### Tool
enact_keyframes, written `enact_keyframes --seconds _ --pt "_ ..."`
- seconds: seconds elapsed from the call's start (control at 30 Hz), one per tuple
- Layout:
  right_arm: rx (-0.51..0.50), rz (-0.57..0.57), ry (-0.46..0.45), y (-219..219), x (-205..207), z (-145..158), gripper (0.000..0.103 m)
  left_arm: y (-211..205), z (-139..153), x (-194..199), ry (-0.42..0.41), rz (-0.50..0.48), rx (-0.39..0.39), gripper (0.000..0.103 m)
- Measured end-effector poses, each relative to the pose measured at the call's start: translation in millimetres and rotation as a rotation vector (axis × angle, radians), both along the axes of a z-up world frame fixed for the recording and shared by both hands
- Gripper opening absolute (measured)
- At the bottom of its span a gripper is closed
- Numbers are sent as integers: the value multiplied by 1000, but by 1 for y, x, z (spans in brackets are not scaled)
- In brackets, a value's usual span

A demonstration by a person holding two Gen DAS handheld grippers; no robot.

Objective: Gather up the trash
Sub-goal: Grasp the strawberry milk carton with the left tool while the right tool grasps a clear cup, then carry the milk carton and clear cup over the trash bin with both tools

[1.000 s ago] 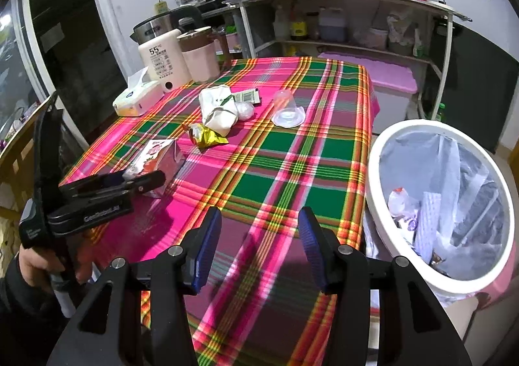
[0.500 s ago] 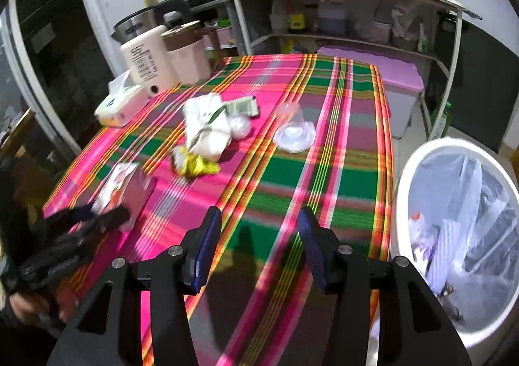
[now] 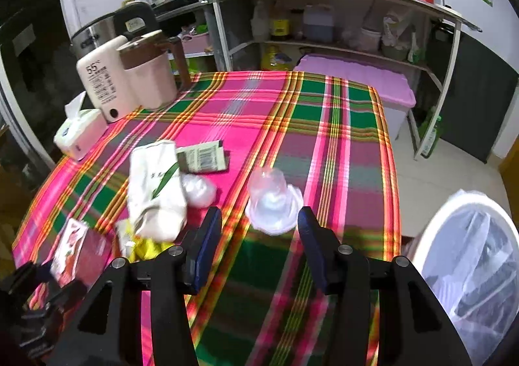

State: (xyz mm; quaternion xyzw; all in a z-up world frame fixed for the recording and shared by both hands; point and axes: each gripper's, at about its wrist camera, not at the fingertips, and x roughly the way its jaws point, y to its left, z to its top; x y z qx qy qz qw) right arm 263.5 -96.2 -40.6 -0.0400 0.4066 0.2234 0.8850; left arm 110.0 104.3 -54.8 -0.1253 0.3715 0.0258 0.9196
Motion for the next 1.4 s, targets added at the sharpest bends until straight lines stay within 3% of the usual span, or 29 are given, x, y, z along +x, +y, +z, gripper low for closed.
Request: enact_keyframes --seconds 0.07,0.23,0.6,0.97,1.4 --pt "-11 -6 10 4 9 -5 49 1 0 2 -2 -1 1 59" --pt "-31 -15 22 10 21 -14 30 1 0 6 -3 -2 3 59" --pt "10 -17 -43 -10 -13 9 30 -8 3 5 -4 -18 17 58" --pt "77 -43 -92 -49 -73 37 30 -38 25 -13 -44 -84 35 58" --pt "110 -70 -140 -81 -116 56 30 -69 48 -25 -86 -149 60 57"
